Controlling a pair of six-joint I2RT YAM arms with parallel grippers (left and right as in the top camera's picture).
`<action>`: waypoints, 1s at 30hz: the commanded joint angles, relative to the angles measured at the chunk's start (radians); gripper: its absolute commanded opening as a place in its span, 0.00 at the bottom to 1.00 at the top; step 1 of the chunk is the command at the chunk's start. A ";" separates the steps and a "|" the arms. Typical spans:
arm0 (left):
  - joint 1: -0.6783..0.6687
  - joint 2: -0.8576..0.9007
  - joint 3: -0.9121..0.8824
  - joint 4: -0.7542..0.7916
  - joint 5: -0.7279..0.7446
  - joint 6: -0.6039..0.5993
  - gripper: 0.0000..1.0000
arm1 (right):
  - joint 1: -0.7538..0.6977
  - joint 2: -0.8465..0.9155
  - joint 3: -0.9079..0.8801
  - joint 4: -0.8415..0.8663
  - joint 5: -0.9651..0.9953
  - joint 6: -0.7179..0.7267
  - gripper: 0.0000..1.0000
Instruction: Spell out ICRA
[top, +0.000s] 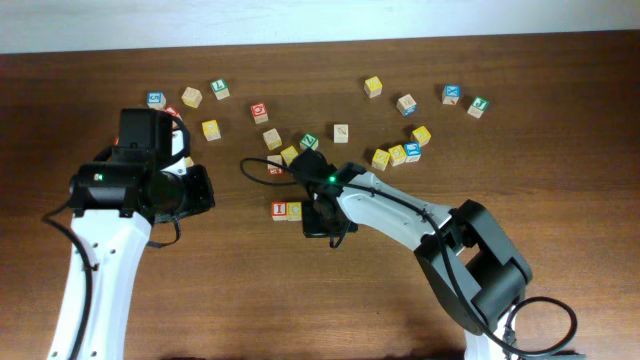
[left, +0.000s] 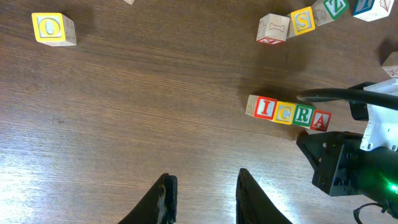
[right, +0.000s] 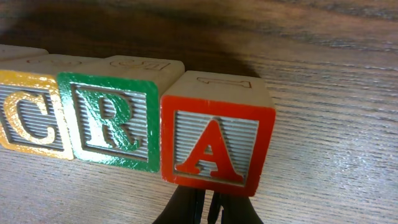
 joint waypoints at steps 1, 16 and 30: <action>0.006 0.004 0.004 0.002 -0.008 -0.010 0.24 | 0.005 0.017 -0.003 0.007 0.021 0.005 0.04; 0.006 0.004 0.004 0.002 -0.008 -0.010 0.25 | 0.005 0.017 -0.003 0.007 0.040 0.005 0.04; 0.006 0.004 0.004 0.002 -0.008 -0.010 0.25 | 0.005 0.017 -0.003 0.022 0.039 0.005 0.04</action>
